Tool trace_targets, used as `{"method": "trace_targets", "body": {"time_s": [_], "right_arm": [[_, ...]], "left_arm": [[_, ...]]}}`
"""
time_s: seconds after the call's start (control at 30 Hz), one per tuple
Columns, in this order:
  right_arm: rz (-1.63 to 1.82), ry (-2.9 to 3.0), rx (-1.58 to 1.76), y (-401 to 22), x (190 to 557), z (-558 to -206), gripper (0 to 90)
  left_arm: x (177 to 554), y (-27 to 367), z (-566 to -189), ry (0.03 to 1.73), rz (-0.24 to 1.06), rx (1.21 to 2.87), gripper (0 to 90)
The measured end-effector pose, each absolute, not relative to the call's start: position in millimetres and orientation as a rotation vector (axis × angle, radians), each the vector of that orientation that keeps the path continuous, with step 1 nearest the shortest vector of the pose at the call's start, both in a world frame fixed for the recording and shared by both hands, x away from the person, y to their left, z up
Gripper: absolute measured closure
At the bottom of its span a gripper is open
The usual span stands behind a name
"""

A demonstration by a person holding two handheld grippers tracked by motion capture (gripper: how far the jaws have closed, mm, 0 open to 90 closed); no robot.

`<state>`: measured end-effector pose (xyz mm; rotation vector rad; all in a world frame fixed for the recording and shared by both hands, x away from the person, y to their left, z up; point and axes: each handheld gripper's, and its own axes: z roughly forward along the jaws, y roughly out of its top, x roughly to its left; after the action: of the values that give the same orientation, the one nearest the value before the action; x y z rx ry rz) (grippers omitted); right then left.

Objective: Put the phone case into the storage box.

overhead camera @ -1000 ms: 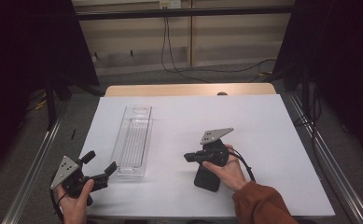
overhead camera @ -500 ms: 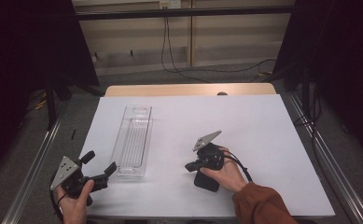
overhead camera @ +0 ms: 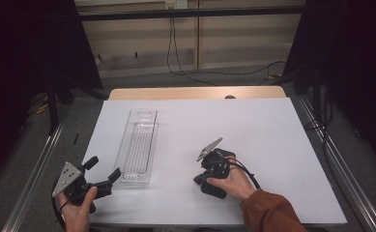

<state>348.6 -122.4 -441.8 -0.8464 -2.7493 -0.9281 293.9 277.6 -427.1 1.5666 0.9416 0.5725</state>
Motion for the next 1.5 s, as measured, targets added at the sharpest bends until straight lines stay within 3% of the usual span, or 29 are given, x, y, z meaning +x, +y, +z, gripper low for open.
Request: {"method": "trace_targets", "body": {"time_s": [1.5], "right_arm": [[-0.891,-2.697,-0.952,-172.0,323.1,-440.9,90.0]], "left_arm": [[292.4,278.5,-426.7,0.937,0.578,1.566,3.0]]}}
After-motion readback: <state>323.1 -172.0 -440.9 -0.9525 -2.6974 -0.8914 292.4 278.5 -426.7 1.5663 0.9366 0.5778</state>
